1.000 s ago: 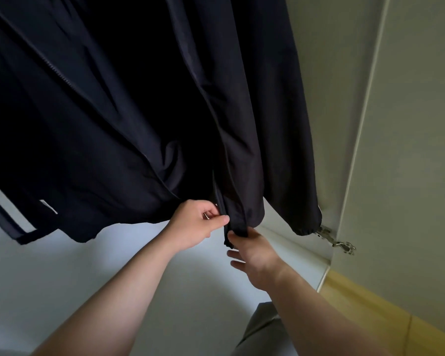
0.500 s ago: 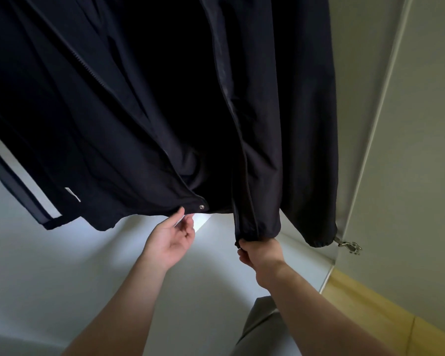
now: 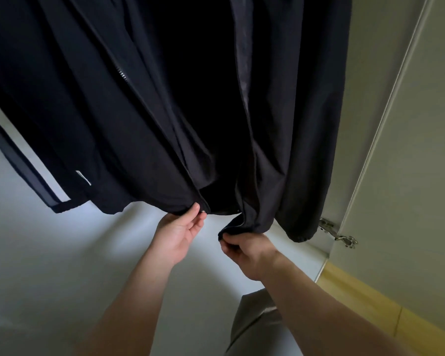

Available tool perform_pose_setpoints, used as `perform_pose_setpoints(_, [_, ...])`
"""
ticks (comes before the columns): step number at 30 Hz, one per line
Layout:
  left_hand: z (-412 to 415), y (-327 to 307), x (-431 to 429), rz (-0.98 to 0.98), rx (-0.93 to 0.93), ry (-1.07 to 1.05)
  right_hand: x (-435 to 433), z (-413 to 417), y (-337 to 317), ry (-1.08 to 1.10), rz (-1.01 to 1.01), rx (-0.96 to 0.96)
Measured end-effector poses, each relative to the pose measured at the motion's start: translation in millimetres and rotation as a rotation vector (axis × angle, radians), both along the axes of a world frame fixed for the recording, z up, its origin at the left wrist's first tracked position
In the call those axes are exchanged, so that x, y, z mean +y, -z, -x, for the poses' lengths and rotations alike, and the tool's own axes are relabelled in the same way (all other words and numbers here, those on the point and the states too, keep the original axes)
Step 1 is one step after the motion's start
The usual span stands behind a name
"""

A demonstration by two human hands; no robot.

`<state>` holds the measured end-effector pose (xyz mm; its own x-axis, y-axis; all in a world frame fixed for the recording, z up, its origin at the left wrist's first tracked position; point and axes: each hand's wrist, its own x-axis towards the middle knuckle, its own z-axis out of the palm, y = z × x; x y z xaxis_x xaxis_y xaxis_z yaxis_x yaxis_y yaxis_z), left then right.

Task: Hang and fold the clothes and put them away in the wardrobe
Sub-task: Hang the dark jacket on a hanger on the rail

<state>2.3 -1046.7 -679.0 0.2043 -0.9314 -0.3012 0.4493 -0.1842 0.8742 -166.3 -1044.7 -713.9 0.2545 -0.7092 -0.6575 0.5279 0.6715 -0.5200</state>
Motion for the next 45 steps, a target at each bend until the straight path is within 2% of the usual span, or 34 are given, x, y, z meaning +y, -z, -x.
perform_pose_setpoints(5, [8,2,4,0.042,-0.216,-0.054,-6,-7,-17,0.063,0.079,-0.053])
perform_pose_setpoints(10, [22,9,9,0.078,-0.19,-0.027,-8,-10,-20,0.157,0.074,-0.068])
perform_pose_setpoints(18, [34,14,5,0.034,-0.221,-0.075,-18,-10,-10,0.04,0.157,-0.03])
perform_pose_setpoints(23, [28,19,14,0.027,-0.295,0.035,-14,1,1,-0.043,0.179,-0.037])
perform_pose_setpoints(26, [20,19,18,0.064,-0.23,0.039,-19,9,4,-0.056,0.193,-0.015])
perform_pose_setpoints(30, [-7,17,13,-0.024,-0.083,-0.192,-35,18,1,-0.02,0.161,0.194])
perform_pose_setpoints(32, [-19,17,12,-0.063,-0.032,-0.247,-42,26,-2,0.013,0.164,0.215])
perform_pose_setpoints(34, [-32,21,8,-0.183,-0.081,-0.31,-49,35,5,0.066,0.132,0.183])
perform_pose_setpoints(36, [-50,32,6,-0.332,-0.272,-0.343,-56,44,21,0.122,0.075,0.193])
perform_pose_setpoints(38, [-67,47,14,-0.422,-0.629,-0.373,-59,52,44,0.158,0.017,0.316])
perform_pose_setpoints(40, [-77,65,27,-0.341,-0.968,-0.402,-56,55,66,0.062,-0.02,0.543])
perform_pose_setpoints(41, [-78,75,33,-0.317,-0.989,-0.361,-53,54,75,-0.041,-0.025,0.654])
perform_pose_setpoints(43, [-76,98,38,-0.35,-0.789,-0.25,-44,50,86,-0.309,-0.01,0.848])
perform_pose_setpoints(44, [-76,111,37,-0.395,-0.755,-0.191,-41,48,89,-0.456,0.015,0.937])
perform_pose_setpoints(45, [-76,123,37,-0.448,-0.797,-0.103,-39,47,93,-0.608,0.045,1.022])
